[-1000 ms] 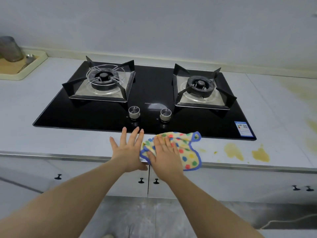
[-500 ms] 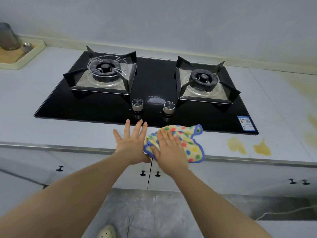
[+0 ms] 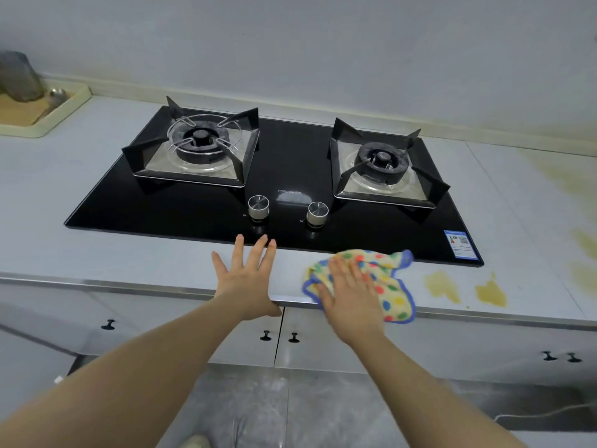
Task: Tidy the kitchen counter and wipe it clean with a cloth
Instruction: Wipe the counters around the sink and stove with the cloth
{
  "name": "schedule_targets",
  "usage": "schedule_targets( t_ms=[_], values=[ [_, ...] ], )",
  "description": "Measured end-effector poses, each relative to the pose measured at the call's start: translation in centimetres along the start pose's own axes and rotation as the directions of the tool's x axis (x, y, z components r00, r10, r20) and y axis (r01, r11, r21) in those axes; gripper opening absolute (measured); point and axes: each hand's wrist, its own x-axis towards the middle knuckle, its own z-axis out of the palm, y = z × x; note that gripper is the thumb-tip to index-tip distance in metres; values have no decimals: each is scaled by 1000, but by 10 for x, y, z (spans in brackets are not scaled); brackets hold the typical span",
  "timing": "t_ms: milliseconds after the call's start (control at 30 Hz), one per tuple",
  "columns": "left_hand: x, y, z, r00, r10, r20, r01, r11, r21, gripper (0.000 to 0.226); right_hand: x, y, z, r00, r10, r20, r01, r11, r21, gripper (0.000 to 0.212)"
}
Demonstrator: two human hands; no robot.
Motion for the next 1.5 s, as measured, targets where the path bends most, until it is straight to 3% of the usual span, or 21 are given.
schedule_targets(
  t_ms=[133, 267, 367, 433, 567, 633, 700, 800, 933, 1000, 1067, 1167, 1267, 1333, 1433, 1500],
  values=[
    [-1, 0, -1, 1000, -5, -1, 5, 1000, 6, 123, 2, 5, -5, 978, 207, -14, -206, 978, 15, 58],
    [0, 0, 1, 1000, 2, -9, -2, 1000, 14, 121, 4, -50, 9, 1000, -14, 22, 14, 999, 29, 58],
    [0, -1, 1, 1000, 11, -7, -11, 1000, 17, 121, 4, -36, 8, 992, -121, 45, 122, 992, -16, 60],
    [-1, -1, 0, 1000, 7, -1, -7, 1000, 7, 122, 3, -4, 3, 999, -40, 17, 41, 999, -32, 68],
    [-1, 0, -1, 1000, 5, -3, -5, 1000, 2, 122, 1, 10, -2, 967, 248, -53, -248, 969, -7, 58],
    [-1, 0, 0, 1000, 3, -4, -3, 1000, 6, 122, 5, -22, 4, 983, 180, -33, -179, 983, 28, 59],
    [0, -1, 1, 1000, 6, -5, -6, 1000, 18, 120, 4, -51, 13, 1000, 12, -6, -12, 999, 35, 59],
    [1, -1, 1, 1000, 13, -1, -13, 1000, 4, 121, 5, -40, 12, 992, -126, 16, 126, 992, -20, 60],
    [1, 0, 0, 1000, 12, 6, -12, 1000, -4, 123, 4, 14, 4, 995, -75, -68, 68, 993, -100, 93],
    [0, 0, -2, 1000, 7, 10, -7, 1000, 2, 123, 3, 8, 6, 996, 11, -87, -18, 996, -82, 88],
    [0, 0, -1, 1000, 2, 12, -2, 1000, 2, 123, 4, -21, 10, 995, 71, -71, -74, 997, -35, 68],
    [-1, 0, -2, 1000, -3, 16, 2, 1000, 22, 123, 7, -47, 15, 999, -48, -21, 48, 999, -1, 60],
    [-1, 0, -3, 1000, 1, 25, -1, 1000, 5, 124, 7, -12, 10, 992, -124, -2, 124, 989, -78, 68],
    [-2, 2, -3, 1000, 3, 21, -3, 1000, 1, 123, 0, 21, 4, 998, -25, -61, 20, 997, -72, 82],
    [-4, 2, -3, 1000, 4, 7, -4, 1000, 8, 120, -2, 28, -1, 972, 220, -78, -220, 975, 3, 62],
    [-4, 2, -4, 1000, 6, 4, -6, 1000, 1, 118, 1, -1, 1, 970, 236, -50, -233, 970, 65, 60]
  ],
)
